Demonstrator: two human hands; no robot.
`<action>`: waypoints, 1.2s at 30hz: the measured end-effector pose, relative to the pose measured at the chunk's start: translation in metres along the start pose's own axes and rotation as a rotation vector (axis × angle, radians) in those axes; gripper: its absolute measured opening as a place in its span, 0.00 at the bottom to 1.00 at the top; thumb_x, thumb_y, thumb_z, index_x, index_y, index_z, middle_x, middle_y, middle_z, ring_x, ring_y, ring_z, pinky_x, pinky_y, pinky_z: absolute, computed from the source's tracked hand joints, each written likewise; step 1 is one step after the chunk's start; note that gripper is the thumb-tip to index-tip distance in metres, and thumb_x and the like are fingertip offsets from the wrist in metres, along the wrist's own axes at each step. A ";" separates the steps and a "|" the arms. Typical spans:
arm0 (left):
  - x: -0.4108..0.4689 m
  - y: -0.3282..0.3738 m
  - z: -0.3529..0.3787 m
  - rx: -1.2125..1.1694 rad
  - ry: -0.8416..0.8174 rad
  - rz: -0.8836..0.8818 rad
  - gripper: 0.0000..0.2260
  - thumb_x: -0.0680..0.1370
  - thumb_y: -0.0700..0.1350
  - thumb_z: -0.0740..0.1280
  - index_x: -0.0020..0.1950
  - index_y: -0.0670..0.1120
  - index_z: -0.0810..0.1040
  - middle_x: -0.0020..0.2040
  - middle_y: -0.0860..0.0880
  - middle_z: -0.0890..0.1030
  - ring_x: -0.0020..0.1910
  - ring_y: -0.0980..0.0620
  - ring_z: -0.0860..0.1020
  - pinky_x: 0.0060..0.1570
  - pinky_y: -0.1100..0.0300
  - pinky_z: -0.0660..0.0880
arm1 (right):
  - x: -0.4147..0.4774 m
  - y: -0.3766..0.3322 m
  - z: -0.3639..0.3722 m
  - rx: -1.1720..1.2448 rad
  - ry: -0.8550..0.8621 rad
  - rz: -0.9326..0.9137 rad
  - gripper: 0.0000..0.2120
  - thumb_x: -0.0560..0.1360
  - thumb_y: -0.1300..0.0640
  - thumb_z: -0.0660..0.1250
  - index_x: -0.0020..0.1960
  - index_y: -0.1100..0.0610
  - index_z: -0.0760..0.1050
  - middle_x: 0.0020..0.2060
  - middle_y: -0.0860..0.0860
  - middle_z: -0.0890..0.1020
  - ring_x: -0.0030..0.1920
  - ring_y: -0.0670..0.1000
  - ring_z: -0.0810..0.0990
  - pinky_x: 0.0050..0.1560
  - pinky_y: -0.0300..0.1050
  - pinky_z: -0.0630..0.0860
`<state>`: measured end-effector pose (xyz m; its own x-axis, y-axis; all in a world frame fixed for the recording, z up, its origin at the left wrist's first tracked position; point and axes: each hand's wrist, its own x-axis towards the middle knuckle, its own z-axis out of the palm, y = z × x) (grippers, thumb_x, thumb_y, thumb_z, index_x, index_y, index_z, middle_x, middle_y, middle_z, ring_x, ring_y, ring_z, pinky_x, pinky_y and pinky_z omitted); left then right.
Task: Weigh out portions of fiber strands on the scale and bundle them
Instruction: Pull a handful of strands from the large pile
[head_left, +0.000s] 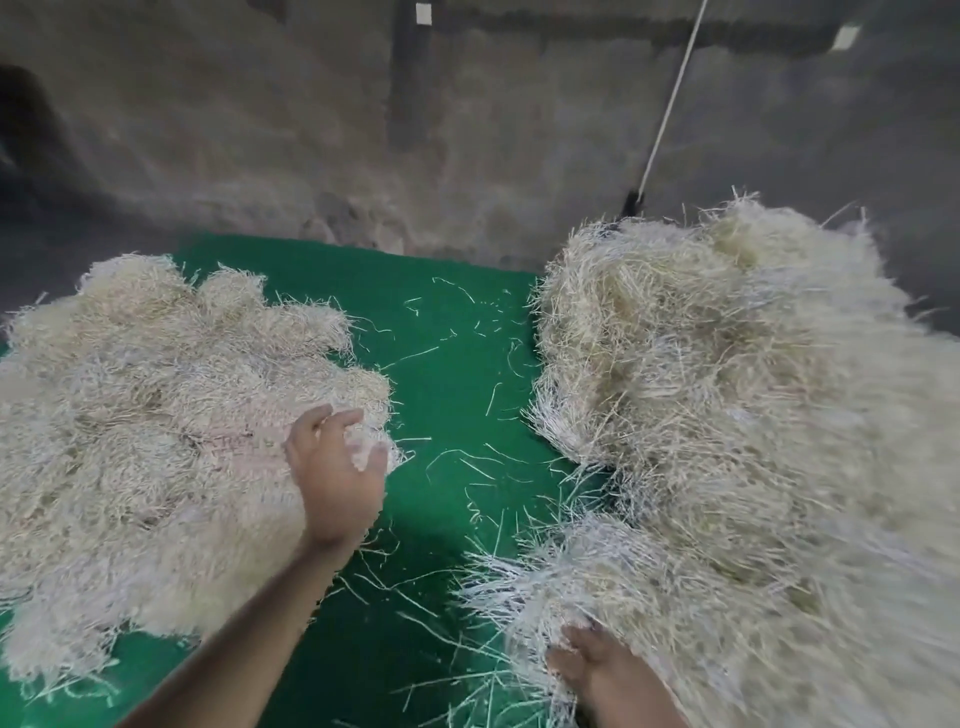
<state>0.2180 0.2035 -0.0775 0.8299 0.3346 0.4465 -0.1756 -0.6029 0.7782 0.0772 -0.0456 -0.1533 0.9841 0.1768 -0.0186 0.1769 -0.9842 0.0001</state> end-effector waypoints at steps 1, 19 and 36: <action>-0.014 0.012 0.004 -0.005 -0.050 0.031 0.14 0.71 0.33 0.70 0.56 0.36 0.77 0.59 0.41 0.71 0.62 0.47 0.66 0.62 0.53 0.67 | -0.003 0.000 0.000 -0.053 -0.031 -0.020 0.21 0.42 0.33 0.77 0.33 0.37 0.80 0.55 0.36 0.77 0.35 0.39 0.82 0.32 0.32 0.77; -0.187 0.193 0.076 -0.232 -0.756 -0.160 0.14 0.77 0.42 0.65 0.62 0.51 0.72 0.59 0.52 0.77 0.57 0.46 0.78 0.59 0.51 0.75 | -0.085 0.179 -0.119 0.574 0.481 0.403 0.25 0.78 0.62 0.59 0.73 0.50 0.59 0.72 0.53 0.59 0.62 0.41 0.65 0.60 0.37 0.66; -0.164 0.195 0.092 0.296 -0.431 -0.155 0.31 0.70 0.39 0.69 0.71 0.52 0.65 0.68 0.52 0.71 0.69 0.49 0.65 0.68 0.46 0.56 | -0.050 0.200 -0.073 0.344 0.050 0.320 0.45 0.71 0.56 0.71 0.75 0.41 0.43 0.67 0.56 0.67 0.64 0.55 0.71 0.68 0.54 0.66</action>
<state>0.0966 -0.0360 -0.0397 0.9871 0.1458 0.0662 0.0710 -0.7693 0.6349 0.0646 -0.2510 -0.0790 0.9893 -0.1439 -0.0234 -0.1434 -0.9316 -0.3339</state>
